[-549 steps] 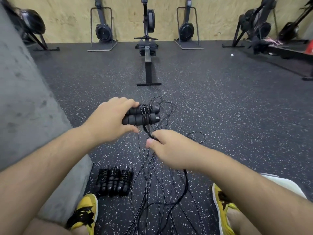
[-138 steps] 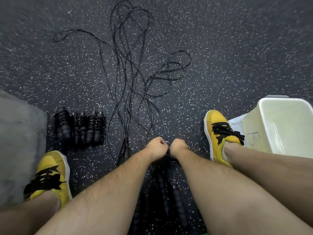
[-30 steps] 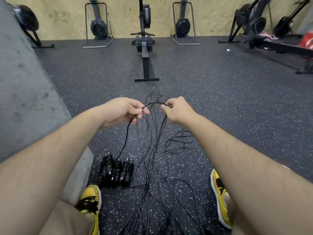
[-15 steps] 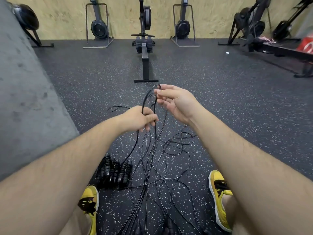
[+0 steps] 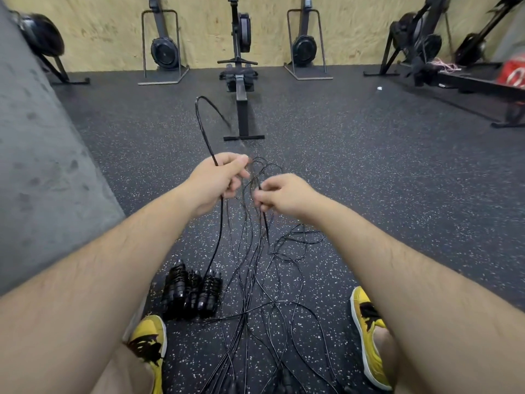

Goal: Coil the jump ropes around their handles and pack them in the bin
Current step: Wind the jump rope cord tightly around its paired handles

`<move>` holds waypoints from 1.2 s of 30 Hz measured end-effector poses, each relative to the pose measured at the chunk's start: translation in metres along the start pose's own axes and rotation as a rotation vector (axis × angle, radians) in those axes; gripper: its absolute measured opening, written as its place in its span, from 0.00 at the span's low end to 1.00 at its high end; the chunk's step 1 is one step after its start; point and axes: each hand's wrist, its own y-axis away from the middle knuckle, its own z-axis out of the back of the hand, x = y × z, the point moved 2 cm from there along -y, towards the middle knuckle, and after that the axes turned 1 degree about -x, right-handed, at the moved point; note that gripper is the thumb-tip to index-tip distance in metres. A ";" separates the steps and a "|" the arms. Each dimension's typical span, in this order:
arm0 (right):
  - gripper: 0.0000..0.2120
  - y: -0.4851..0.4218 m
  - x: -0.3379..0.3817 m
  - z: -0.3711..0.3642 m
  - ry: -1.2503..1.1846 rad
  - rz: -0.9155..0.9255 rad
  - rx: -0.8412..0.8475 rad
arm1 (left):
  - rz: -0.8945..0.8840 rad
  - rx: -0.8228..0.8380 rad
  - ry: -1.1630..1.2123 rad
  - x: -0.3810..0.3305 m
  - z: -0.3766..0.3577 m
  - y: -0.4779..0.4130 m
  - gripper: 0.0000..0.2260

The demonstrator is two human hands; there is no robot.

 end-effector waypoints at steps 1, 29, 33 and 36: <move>0.08 -0.002 0.004 0.004 -0.122 0.009 -0.080 | 0.042 0.041 -0.021 0.004 -0.001 0.003 0.09; 0.10 -0.007 0.025 0.012 -0.680 0.110 -0.280 | 0.231 0.351 -0.004 0.017 -0.017 0.014 0.10; 0.20 -0.002 0.014 0.014 -0.386 -0.038 -0.273 | 0.128 0.188 0.101 0.000 -0.013 0.004 0.10; 0.14 0.013 0.006 -0.004 -0.012 -0.031 0.128 | 0.089 0.149 0.233 -0.013 -0.016 0.001 0.10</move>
